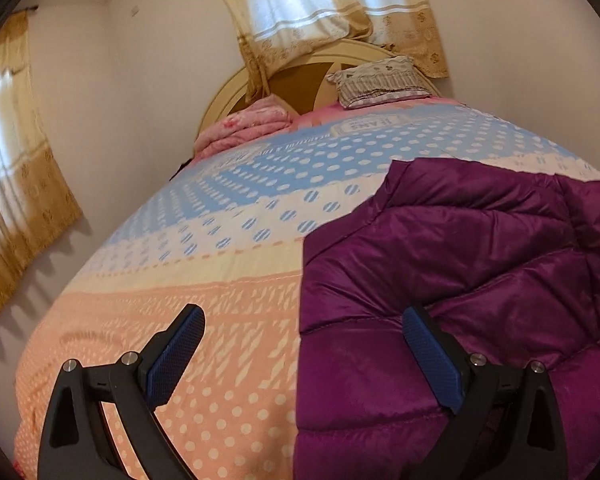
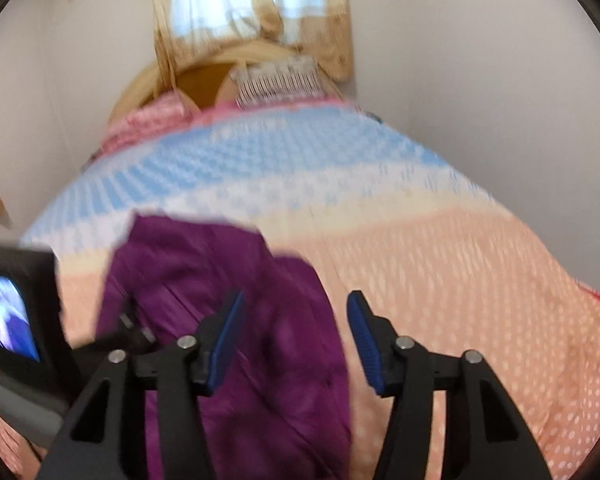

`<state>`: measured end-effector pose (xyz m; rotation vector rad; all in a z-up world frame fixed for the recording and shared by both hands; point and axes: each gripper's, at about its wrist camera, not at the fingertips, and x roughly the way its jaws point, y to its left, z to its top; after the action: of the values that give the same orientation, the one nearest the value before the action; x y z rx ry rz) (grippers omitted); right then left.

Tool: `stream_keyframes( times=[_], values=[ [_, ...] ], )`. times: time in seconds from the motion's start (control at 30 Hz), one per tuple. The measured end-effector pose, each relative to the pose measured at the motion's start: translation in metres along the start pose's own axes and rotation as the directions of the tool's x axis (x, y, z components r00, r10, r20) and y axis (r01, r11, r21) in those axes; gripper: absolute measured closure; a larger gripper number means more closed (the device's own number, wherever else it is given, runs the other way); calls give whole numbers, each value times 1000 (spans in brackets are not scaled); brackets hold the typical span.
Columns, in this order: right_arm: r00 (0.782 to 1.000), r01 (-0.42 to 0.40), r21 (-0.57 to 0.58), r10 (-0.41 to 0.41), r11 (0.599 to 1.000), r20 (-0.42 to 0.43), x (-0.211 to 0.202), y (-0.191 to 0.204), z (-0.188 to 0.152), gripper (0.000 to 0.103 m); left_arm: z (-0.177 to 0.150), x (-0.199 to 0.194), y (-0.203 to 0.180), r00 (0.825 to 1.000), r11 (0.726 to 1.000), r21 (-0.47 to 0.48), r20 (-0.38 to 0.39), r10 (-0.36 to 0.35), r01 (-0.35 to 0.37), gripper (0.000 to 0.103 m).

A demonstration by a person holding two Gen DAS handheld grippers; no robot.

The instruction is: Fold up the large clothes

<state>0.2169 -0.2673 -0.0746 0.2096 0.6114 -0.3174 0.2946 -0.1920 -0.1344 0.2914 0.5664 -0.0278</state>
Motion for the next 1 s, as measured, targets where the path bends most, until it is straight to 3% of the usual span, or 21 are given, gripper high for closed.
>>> stream_keyframes(
  times=[0.1,0.17,0.33,1.0],
  values=[
    [999,-30,-43,29,999,-18,30,24,0,56,2,8,7,1000,1000,-28,-30,-10,9,4],
    [999,-29,-42,27,999,-40,53,19,-7,67,2,11,8,999,999,-38,-40,-13,12,4],
    [996,6,-36,-9,999,-90,83,-2,-38,67,2,16,-3,998,998,-37,-43,-52,50,3],
    [991,-13,14,15,1000,-133,99,-15,-54,65,-10,38,-25,991,995,-39,-95,-99,95,2]
  ],
)
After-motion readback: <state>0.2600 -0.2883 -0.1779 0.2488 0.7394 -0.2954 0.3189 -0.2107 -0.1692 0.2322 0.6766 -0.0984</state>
